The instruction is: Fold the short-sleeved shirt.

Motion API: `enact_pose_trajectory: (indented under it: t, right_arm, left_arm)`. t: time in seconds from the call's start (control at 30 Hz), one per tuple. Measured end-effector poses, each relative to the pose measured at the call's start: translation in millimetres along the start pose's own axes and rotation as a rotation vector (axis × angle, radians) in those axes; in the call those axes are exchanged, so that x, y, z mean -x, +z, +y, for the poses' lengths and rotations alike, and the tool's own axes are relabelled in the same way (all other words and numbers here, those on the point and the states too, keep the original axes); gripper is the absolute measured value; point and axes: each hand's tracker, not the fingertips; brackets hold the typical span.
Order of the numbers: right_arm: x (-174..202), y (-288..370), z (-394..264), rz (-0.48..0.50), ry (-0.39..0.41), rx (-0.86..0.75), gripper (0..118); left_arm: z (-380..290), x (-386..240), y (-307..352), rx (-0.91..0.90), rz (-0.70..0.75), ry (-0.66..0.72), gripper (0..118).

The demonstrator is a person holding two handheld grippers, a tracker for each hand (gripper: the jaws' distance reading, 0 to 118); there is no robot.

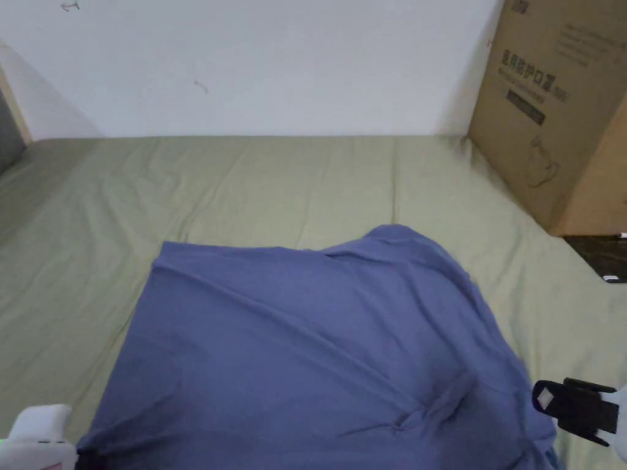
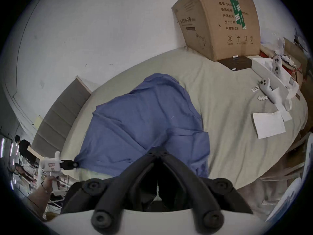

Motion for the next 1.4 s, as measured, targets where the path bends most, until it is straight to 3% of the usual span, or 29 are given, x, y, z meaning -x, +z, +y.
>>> enact_pose_trajectory:
  t: [0.07, 0.1, 0.13, 0.17, 0.2, 0.23, 0.37, 0.43, 0.5, 0.53, 0.57, 0.6, 0.63, 0.93, 1.1, 1.27, 1.4]
  right_arm:
    - [-7.7, -4.3, -1.9, -0.055, 0.003, 0.027, 0]
    - [-22.3, -12.7, -1.0, -0.089, -0.006, 0.055, 6]
    - [-29.7, -20.3, 0.0, -0.128, -0.021, 0.1, 43]
    - [-37.9, -30.5, 0.3, -0.169, -0.046, 0.168, 90]
    - [-46.1, -44.2, -2.9, -0.199, -0.052, 0.262, 113]
    - [-52.5, -53.0, -8.3, -0.219, -0.06, 0.296, 112]
    - [-60.3, -83.9, -26.0, -0.254, 0.05, 0.393, 107]
    - [-60.5, -94.9, -31.8, -0.248, 0.086, 0.418, 78]
    - [-57.9, -96.5, -35.7, -0.232, 0.097, 0.433, 67]
    - [-55.8, -91.6, -36.3, -0.275, 0.147, 0.417, 61]
    - [-55.0, -84.4, -35.6, -0.249, 0.177, 0.388, 49]
    - [-55.6, -78.8, -34.1, -0.21, 0.184, 0.374, 16]
    - [-57.1, -73.8, -34.4, -0.201, 0.172, 0.368, 5]
    - [-59.8, -26.4, -34.2, -0.169, 0.139, 0.321, 4]
    - [-56.0, -10.6, -27.2, -0.135, 0.051, 0.293, 4]
    - [-33.5, -26.4, 29.4, -0.119, 0.082, 0.235, 4]
    - [-30.5, -82.0, 92.1, -0.096, -0.002, 0.244, 4]
  left_arm:
    - [-4.8, -4.0, 16.8, -0.021, -0.052, 0.023, 1]
    - [-6.4, -5.5, 22.6, -0.031, -0.056, 0.027, 1]
    - [-8.1, -7.2, 28.8, -0.047, -0.063, 0.032, 1]
    - [-7.3, -6.5, 34.9, -0.063, -0.061, 0.043, 1]
    - [-8.1, -6.9, 40.3, -0.076, -0.071, 0.06, 1]
    - [-8.7, -6.7, 44.7, -0.091, -0.088, 0.081, 1]
    - [-7.5, -9.7, 60.2, -0.108, -0.117, 0.133, 1]
    - [-5.7, -10.0, 61.8, -0.106, -0.116, 0.131, 1]
    - [-6.3, -10.1, 61.6, -0.102, -0.108, 0.126, 1]
    - [-7.1, -9.9, 62.3, -0.099, -0.107, 0.13, 1]
    - [-7.1, -7.0, 63.0, -0.097, -0.111, 0.138, 1]
    - [-8.5, -6.5, 64.3, -0.098, -0.115, 0.144, 1]
    - [-9.5, -6.5, 65.2, -0.099, -0.119, 0.149, 1]
    - [-20.1, -2.8, 80.4, -0.105, -0.125, 0.146, 1]
    - [-9.8, 9.1, 89.4, -0.128, -0.156, 0.178, 1]
    - [47.5, 8.6, 77.9, -0.148, -0.192, 0.193, 1]
    - [114.7, 7.1, 38.3, -0.134, -0.19, 0.196, 1]
